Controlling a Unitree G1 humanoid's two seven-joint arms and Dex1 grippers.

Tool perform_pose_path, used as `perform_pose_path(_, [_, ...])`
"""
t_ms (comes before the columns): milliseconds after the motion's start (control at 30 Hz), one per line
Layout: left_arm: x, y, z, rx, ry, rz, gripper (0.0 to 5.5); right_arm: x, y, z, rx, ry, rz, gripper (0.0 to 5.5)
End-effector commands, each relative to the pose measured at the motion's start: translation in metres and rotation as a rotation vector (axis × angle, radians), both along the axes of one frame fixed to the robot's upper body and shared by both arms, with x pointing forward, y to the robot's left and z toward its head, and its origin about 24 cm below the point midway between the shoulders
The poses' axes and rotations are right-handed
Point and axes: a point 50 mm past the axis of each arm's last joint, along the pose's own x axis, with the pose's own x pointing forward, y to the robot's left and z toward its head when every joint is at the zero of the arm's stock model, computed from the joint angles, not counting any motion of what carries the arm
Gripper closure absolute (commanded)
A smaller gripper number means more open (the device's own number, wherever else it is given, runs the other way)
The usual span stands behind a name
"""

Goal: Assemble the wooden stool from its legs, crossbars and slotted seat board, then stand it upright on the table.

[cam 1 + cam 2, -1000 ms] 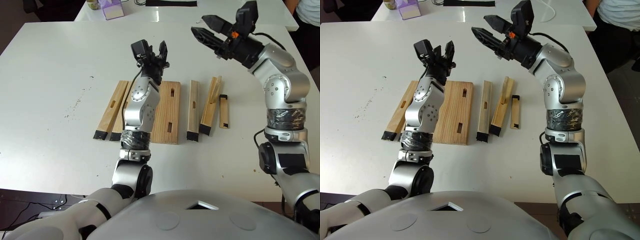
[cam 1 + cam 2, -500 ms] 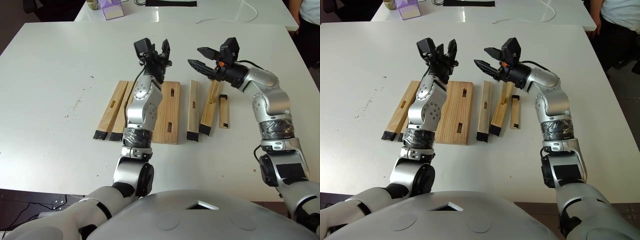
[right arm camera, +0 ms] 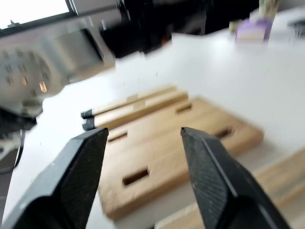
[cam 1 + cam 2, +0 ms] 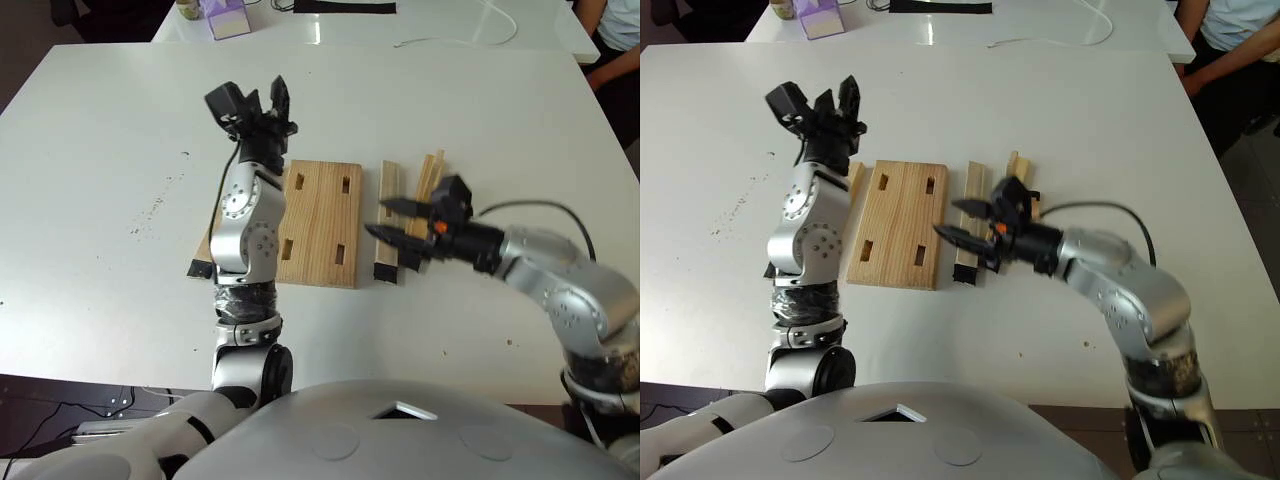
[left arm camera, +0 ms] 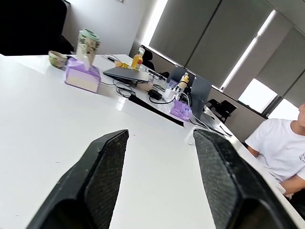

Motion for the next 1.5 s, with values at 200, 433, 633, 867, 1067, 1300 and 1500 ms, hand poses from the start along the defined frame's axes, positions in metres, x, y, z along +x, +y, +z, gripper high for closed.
perform_pose_path(200, [-0.052, -0.042, -0.01, -0.19, 0.137, -0.002, 2.97, -0.013, -0.031, -0.008, -0.135, 0.143, -0.547, 2.69])
perform_pose_path(433, [-0.04, -0.058, -0.002, -0.166, 0.094, -0.035, 2.97, 0.008, -0.004, 0.002, -0.107, 0.138, -0.626, 2.69])
perform_pose_path(633, [-0.033, -0.054, 0.01, -0.162, 0.056, -0.044, 2.97, 0.016, 0.014, 0.007, -0.134, 0.12, -0.663, 1.98])
perform_pose_path(867, [-0.035, -0.051, 0.011, -0.16, 0.064, -0.045, 2.97, 0.015, 0.008, 0.009, -0.221, 0.069, -0.737, 1.95])
perform_pose_path(1067, [-0.033, -0.05, 0.012, -0.158, 0.072, -0.041, 2.97, 0.015, 0.007, -0.009, -0.299, 0.128, -0.785, 1.95])
perform_pose_path(1300, [-0.032, -0.049, 0.014, -0.157, 0.069, -0.041, 2.97, 0.013, 0.017, -0.028, -0.349, 0.199, -0.794, 1.95])
perform_pose_path(1500, [-0.032, -0.048, 0.015, -0.164, 0.068, -0.026, 2.97, 0.013, 0.023, -0.034, -0.392, 0.2, -0.75, 1.95])
